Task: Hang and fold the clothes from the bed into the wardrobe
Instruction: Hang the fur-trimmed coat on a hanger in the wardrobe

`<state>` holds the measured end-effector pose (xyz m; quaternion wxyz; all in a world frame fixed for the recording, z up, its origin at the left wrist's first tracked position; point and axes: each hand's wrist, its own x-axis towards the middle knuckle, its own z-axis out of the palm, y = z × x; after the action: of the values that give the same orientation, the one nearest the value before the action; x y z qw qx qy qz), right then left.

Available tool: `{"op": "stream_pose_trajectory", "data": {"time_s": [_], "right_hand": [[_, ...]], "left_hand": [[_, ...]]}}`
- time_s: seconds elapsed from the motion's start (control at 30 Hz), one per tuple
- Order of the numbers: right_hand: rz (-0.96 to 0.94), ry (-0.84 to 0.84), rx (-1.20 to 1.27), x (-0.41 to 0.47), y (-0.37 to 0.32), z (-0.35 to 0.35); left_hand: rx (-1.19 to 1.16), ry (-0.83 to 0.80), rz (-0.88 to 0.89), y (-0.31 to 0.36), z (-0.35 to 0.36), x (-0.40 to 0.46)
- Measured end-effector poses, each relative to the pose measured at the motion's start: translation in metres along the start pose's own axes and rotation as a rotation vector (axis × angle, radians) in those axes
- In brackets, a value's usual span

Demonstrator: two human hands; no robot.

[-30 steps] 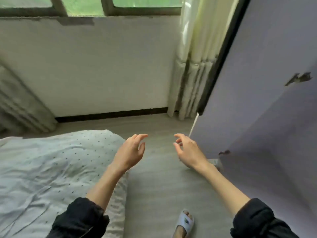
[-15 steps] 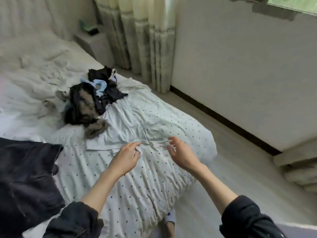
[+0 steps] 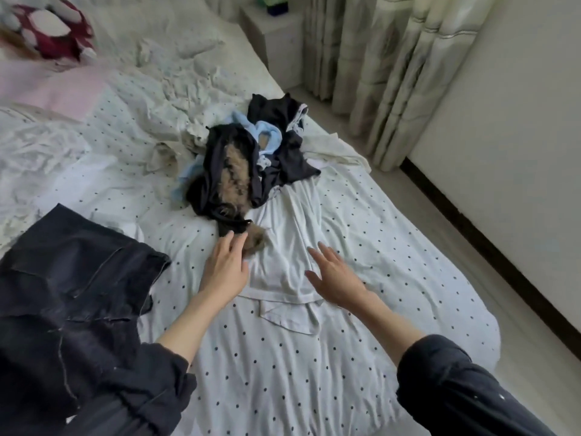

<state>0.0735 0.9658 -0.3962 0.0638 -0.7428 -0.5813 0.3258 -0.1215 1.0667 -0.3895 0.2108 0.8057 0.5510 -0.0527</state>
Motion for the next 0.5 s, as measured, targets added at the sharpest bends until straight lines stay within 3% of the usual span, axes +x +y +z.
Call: {"op": "stream_pose_trajectory", "data": {"time_s": [0.27, 0.4, 0.5], "right_hand": [[0.05, -0.098, 0.022, 0.1, -0.008, 0.014], [0.126, -0.018, 0.229, 0.114, -0.009, 0.004], [0.203, -0.116, 0.361, 0.131, -0.019, -0.009]], "left_hand": [[0.074, -0.139, -0.113, -0.035, 0.024, 0.087], [-0.002, -0.329, 0.284, -0.008, 0.034, 0.06], [-0.084, -0.573, 0.391, 0.017, 0.036, 0.047]]}}
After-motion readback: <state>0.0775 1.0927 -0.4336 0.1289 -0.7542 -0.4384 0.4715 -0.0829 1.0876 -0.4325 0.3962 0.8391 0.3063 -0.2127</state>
